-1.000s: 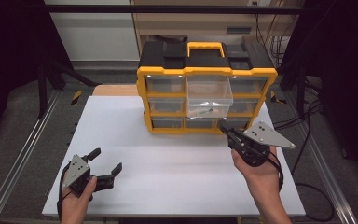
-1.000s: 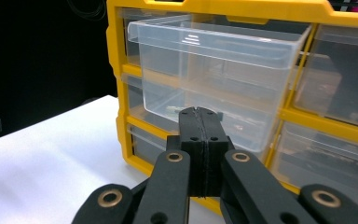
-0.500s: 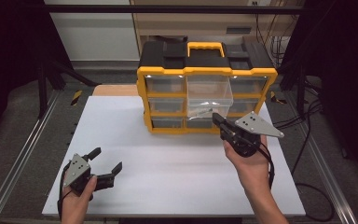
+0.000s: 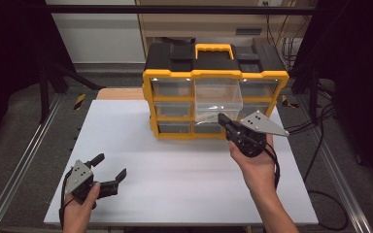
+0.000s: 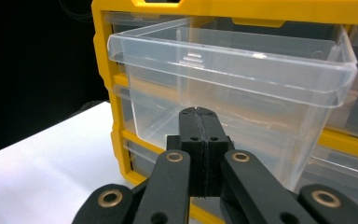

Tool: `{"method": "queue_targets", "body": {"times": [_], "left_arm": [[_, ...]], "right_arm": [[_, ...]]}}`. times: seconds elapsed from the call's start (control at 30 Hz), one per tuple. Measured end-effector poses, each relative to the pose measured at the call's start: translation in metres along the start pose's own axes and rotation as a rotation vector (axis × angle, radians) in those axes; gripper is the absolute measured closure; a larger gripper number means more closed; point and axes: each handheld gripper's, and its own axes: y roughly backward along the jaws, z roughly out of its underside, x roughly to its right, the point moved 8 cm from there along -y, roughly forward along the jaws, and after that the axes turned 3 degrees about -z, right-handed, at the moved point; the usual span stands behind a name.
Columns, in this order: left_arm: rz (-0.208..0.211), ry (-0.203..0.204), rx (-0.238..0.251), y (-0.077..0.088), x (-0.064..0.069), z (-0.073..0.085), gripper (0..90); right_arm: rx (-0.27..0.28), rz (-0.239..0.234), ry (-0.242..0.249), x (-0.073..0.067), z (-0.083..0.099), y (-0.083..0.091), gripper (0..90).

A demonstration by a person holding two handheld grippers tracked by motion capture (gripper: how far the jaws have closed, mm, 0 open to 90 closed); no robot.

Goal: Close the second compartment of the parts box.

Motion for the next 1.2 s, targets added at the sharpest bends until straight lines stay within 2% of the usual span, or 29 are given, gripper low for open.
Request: {"method": "queue_targets", "body": {"times": [0.3,0.73,0.87,1.2], "left_arm": [[0.007,-0.002,-0.003,0.0,0.002,0.001,5.3],[0.006,0.001,-0.001,0.0,0.001,0.0,5.3],[0.005,0.003,-0.004,-0.001,0.0,0.001,5.3],[0.002,0.007,-0.001,0.001,-0.002,0.001,5.3]], "right_arm": [[0.006,0.014,0.002,0.004,-0.004,-0.004,90.0],[0.002,0.006,0.017,-0.003,-0.009,-0.016,90.0],[0.006,-0.007,-0.002,-0.005,-0.009,-0.019,90.0],[0.001,0.009,-0.01,-0.001,-0.008,-0.025,90.0]]}}
